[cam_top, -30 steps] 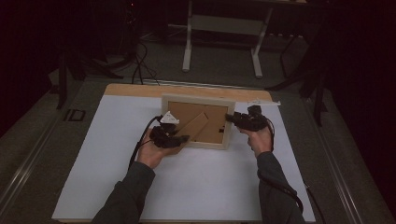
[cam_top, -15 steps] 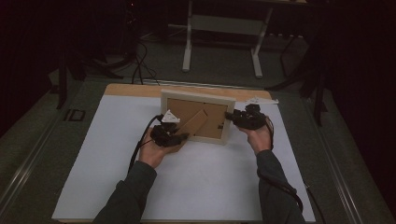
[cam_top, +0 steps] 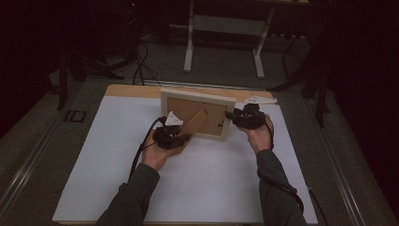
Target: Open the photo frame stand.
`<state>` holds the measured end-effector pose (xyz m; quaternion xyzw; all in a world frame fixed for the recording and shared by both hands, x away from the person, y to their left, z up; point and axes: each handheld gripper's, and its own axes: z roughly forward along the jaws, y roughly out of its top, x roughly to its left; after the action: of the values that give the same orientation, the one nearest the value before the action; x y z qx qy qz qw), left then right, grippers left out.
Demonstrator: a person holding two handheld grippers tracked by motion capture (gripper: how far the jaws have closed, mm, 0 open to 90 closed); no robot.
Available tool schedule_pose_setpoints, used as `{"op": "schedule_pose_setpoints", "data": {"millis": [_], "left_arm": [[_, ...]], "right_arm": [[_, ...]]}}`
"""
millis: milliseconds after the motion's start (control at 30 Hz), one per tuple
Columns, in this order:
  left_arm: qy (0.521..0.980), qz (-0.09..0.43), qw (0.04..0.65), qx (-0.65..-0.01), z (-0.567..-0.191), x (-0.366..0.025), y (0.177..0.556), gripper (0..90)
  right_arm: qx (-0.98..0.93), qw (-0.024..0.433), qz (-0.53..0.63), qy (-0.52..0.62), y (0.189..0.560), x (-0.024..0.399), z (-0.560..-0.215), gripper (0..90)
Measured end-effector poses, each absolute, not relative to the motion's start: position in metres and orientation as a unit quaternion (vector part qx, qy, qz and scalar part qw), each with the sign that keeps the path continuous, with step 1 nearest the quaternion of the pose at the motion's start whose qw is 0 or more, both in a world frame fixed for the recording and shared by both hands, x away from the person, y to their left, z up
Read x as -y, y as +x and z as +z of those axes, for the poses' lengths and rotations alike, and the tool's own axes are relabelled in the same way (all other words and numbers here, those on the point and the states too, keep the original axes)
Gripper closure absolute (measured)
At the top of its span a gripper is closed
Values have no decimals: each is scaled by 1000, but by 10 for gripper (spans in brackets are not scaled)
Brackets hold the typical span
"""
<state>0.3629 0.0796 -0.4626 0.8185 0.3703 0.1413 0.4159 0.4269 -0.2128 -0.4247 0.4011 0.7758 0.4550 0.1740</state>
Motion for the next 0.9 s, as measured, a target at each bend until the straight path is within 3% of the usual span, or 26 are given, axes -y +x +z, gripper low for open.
{"op": "schedule_pose_setpoints", "data": {"millis": [300, 900], "left_arm": [[825, 149, 403, -367, -470, -67, 362, 755], [825, 154, 397, -371, -468, -79, 366, 774]], "right_arm": [[-768, 173, 463, 407, 426, 214, -424, 615], [-772, 183, 466, 393, 410, 211, -425, 612]]}}
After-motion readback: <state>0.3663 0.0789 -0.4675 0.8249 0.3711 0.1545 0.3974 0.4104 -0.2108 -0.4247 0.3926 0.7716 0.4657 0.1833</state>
